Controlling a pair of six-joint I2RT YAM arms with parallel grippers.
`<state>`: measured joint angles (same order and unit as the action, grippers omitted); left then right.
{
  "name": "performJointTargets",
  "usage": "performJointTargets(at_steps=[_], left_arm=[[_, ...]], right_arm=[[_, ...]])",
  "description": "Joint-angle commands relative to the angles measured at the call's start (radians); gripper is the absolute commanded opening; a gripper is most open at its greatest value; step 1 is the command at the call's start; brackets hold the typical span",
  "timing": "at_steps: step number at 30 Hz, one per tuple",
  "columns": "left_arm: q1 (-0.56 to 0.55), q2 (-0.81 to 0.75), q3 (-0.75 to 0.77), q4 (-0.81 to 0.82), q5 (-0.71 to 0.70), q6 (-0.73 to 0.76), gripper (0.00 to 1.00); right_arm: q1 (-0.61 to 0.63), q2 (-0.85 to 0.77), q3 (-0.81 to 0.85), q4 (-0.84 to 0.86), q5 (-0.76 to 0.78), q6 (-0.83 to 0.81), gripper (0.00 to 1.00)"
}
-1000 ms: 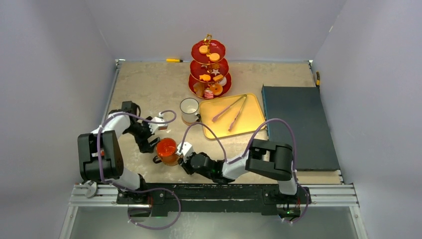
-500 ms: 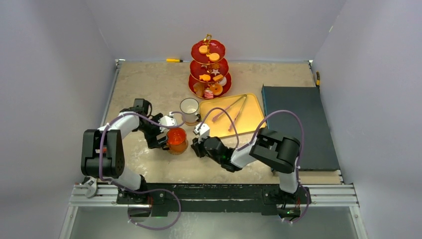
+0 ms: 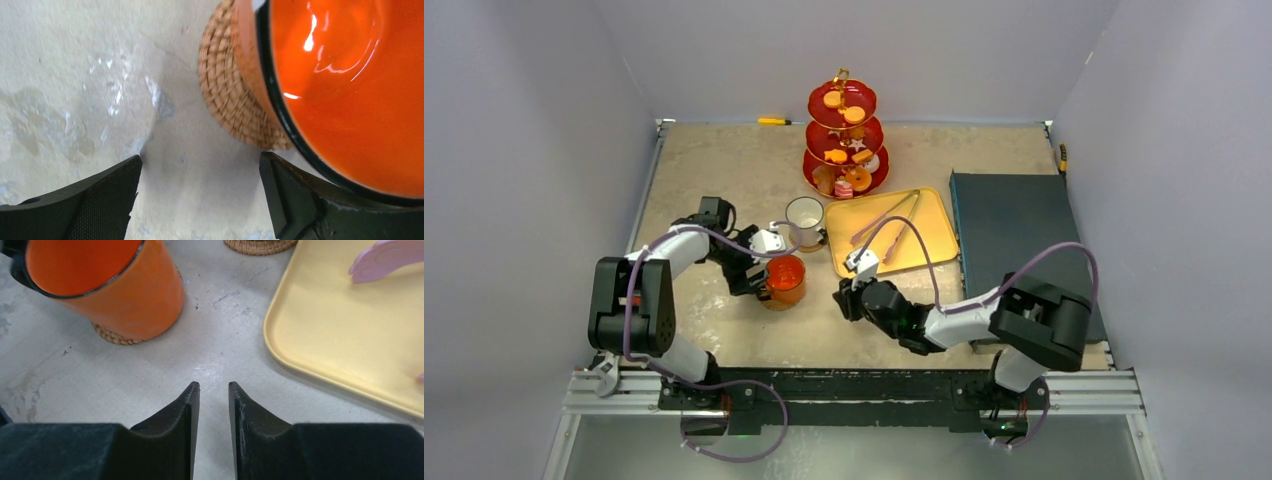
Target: Serve the afternoon tea
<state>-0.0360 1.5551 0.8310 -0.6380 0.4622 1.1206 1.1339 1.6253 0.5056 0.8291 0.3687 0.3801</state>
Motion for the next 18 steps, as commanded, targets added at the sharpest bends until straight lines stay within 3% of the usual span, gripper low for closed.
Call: performJointTargets(at_steps=[1,14,18], left_arm=[[-0.067,0.042,-0.073,0.124,0.009,-0.100,0.85],[-0.075,-0.023,-0.063,0.086,0.004,-0.138,0.87],[0.027,-0.048,0.004,-0.021,0.046,-0.132,0.87]], right_arm=[[0.004,-0.106,-0.019,-0.083,0.072,0.053,0.31],[-0.008,-0.211,0.029,-0.192,0.117,0.031,0.33],[-0.018,-0.226,0.048,-0.214,0.117,0.014,0.33]])
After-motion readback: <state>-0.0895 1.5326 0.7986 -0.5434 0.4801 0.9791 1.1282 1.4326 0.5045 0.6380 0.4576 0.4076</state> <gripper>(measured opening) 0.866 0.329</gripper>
